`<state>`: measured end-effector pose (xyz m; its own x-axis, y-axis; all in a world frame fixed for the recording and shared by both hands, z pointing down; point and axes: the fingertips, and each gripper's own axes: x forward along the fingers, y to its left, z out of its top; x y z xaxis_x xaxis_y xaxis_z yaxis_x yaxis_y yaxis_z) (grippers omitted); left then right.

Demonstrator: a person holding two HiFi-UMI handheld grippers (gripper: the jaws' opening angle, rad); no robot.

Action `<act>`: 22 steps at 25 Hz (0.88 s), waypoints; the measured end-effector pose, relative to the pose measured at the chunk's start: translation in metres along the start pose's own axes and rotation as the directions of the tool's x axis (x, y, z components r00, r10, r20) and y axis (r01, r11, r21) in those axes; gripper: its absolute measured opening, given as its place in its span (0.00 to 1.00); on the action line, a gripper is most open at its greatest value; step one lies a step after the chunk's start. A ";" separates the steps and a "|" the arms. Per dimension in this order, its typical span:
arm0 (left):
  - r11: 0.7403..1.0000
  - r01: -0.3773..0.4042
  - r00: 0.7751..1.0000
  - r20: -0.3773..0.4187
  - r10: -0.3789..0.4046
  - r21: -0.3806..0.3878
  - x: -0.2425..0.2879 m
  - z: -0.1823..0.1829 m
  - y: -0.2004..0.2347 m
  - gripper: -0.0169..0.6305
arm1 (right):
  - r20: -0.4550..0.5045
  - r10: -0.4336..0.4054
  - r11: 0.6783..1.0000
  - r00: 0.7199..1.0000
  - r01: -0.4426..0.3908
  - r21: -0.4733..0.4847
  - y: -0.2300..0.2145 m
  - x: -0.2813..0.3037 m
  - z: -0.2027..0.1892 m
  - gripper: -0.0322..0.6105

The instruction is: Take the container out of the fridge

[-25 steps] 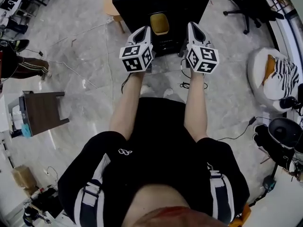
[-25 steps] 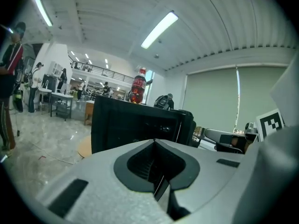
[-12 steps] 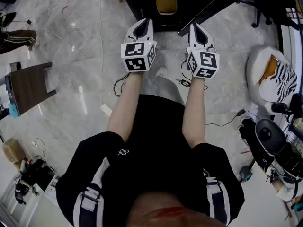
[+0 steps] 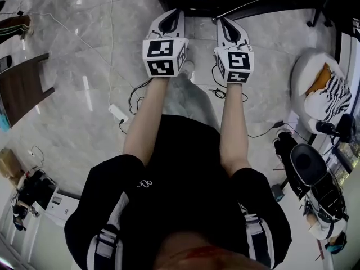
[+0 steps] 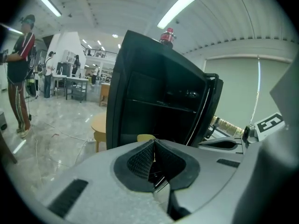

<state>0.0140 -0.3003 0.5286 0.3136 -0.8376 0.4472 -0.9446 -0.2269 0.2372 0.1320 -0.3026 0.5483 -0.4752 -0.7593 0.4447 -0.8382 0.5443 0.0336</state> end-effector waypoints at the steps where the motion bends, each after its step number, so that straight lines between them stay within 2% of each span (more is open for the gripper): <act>1: 1.000 -0.003 1.000 -0.003 0.003 -0.007 0.004 -0.004 0.003 0.04 | -0.016 0.010 1.000 1.000 -0.010 -0.026 0.002 0.008 -0.005 0.07; 7: 0.999 -0.006 1.000 -0.016 0.005 -0.046 0.021 -0.021 0.018 0.04 | -0.135 0.074 0.981 0.988 -0.097 -0.167 0.007 0.061 -0.034 0.07; 10: 0.998 -0.011 1.000 -0.027 0.009 -0.057 0.023 -0.026 0.024 0.04 | -0.201 0.077 0.956 0.977 -0.130 -0.263 0.004 0.088 -0.045 0.07; 13: 0.997 -0.026 0.999 -0.046 0.022 -0.073 0.018 -0.033 0.033 0.04 | -0.279 0.085 0.914 0.957 -0.186 -0.360 0.007 0.109 -0.059 0.07; 16: 0.996 -0.043 0.997 -0.063 0.038 -0.082 0.015 -0.036 0.043 0.04 | -0.354 0.095 0.858 0.930 -0.257 -0.445 0.009 0.130 -0.073 0.07; 19: 0.992 -0.073 0.996 -0.067 0.066 -0.106 0.012 -0.035 0.056 0.04 | -0.418 0.074 0.792 0.905 -0.308 -0.527 0.005 0.150 -0.086 0.07; 22: 0.989 -0.096 0.993 -0.074 0.088 -0.109 0.006 -0.037 0.068 0.04 | -0.466 0.042 0.748 0.884 -0.337 -0.571 0.000 0.165 -0.096 0.07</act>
<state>-0.0447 -0.3029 0.5793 0.2353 -0.8151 0.5293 -0.9541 -0.0900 0.2855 0.0788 -0.3937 0.7075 -0.3308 -0.4817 0.8115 -0.3142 0.8671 0.3866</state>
